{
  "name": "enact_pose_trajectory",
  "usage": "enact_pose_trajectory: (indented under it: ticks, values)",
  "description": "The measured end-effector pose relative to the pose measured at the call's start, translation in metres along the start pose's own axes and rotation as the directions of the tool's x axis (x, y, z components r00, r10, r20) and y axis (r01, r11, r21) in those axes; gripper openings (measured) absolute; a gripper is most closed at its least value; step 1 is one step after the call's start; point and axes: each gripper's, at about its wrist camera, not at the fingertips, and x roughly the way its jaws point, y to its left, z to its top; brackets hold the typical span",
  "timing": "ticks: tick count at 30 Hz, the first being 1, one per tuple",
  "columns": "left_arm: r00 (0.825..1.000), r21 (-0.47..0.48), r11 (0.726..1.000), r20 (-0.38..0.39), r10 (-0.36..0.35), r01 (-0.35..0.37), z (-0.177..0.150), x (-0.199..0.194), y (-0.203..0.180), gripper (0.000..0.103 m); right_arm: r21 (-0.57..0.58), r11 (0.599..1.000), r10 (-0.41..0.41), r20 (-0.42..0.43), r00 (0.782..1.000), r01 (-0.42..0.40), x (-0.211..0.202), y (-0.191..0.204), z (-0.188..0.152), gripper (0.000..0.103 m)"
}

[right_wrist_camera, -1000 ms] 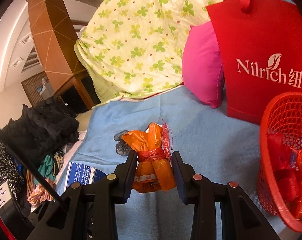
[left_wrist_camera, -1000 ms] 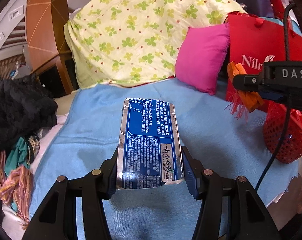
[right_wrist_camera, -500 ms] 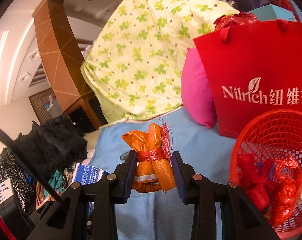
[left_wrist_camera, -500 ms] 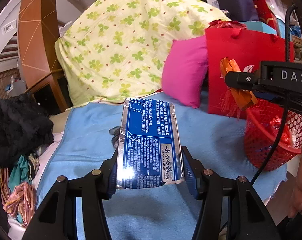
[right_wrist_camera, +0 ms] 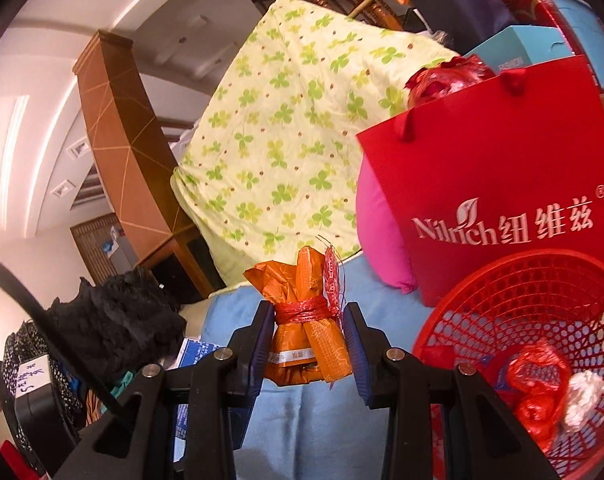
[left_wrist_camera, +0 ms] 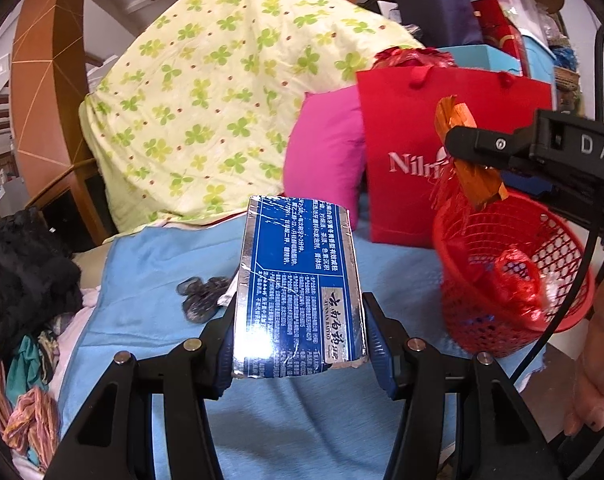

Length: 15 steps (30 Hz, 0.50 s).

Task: Collect trash
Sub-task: 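Carry the blue box in the left tool and orange bundle in the right tool over the red basket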

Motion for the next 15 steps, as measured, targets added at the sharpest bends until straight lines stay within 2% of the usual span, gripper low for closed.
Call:
enact_pose_trajectory:
  ticks: [8, 15]
  values:
    - [0.995, 0.015, 0.995, 0.024, -0.097, 0.096, 0.014, -0.005, -0.024, 0.057, 0.036, 0.999, -0.027, 0.055, 0.998, 0.025, -0.022, -0.026, 0.009, 0.039]
    - [0.978, 0.025, 0.978, 0.027, -0.208, 0.208, 0.025, -0.006, -0.048, 0.057, 0.086, 0.994, -0.072, 0.085, 0.994, 0.064, -0.042, -0.058, 0.015, 0.039]
